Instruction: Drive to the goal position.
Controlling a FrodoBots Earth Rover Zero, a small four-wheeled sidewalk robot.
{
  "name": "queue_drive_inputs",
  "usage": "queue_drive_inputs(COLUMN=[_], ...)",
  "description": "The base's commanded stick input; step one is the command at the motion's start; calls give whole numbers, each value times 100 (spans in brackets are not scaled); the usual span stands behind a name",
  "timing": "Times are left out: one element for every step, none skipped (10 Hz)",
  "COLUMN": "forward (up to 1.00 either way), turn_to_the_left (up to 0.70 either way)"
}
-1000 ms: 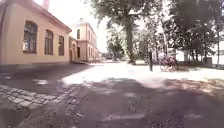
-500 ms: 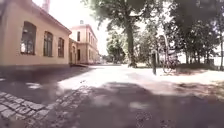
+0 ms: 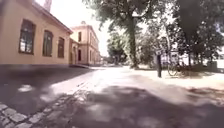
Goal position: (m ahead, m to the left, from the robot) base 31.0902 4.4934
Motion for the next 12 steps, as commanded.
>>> queue_drive_inputs(forward=[70,70,70,70,70,70,70,70,70,70,70,70], turn_to_the_left=[0,0,0,0,0,0,0,0,0,0,0,0])
